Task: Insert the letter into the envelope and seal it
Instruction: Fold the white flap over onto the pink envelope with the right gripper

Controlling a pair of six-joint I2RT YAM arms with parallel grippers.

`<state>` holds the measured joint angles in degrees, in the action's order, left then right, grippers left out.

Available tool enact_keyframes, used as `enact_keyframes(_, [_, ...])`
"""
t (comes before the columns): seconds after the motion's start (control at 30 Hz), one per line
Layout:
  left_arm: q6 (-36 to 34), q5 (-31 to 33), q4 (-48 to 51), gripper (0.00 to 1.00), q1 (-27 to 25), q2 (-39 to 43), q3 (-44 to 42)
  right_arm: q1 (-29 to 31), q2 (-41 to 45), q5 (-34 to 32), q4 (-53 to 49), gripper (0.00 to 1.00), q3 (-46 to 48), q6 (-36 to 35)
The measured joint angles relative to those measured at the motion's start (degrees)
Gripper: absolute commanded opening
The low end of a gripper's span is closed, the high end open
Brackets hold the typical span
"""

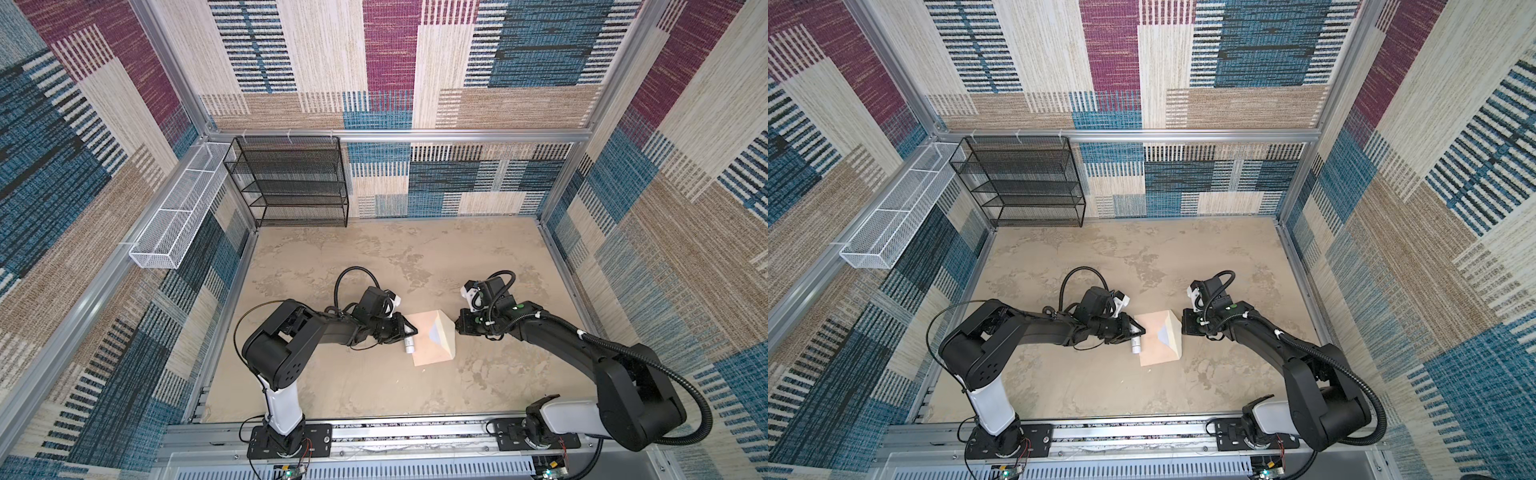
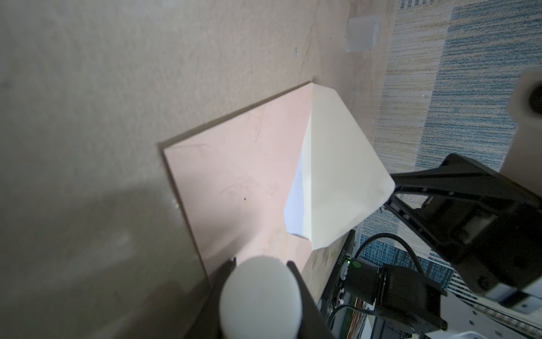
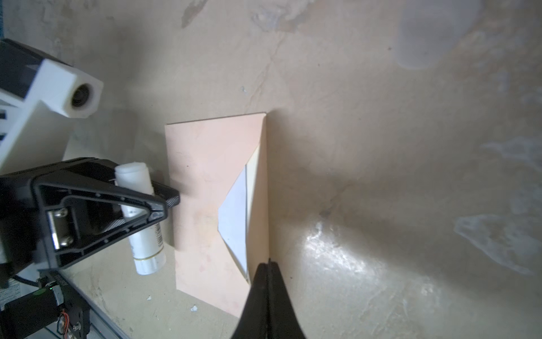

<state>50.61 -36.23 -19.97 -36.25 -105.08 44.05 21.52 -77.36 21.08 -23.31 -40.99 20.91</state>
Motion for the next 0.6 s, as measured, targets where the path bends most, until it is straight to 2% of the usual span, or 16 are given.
enact_keyframes(0.37, [0.00,-0.85,-1.05,0.07,-0.02,-1.03,0.39,0.44,-2.62,5.27,0.98,0.06,-0.61,-0.83])
enact_keyframes(0.6, [0.00,-1.22,-1.31,0.07,0.00,-1.22,0.42,3.96,-6.36,5.42,1.18,0.06,-2.51,-0.76])
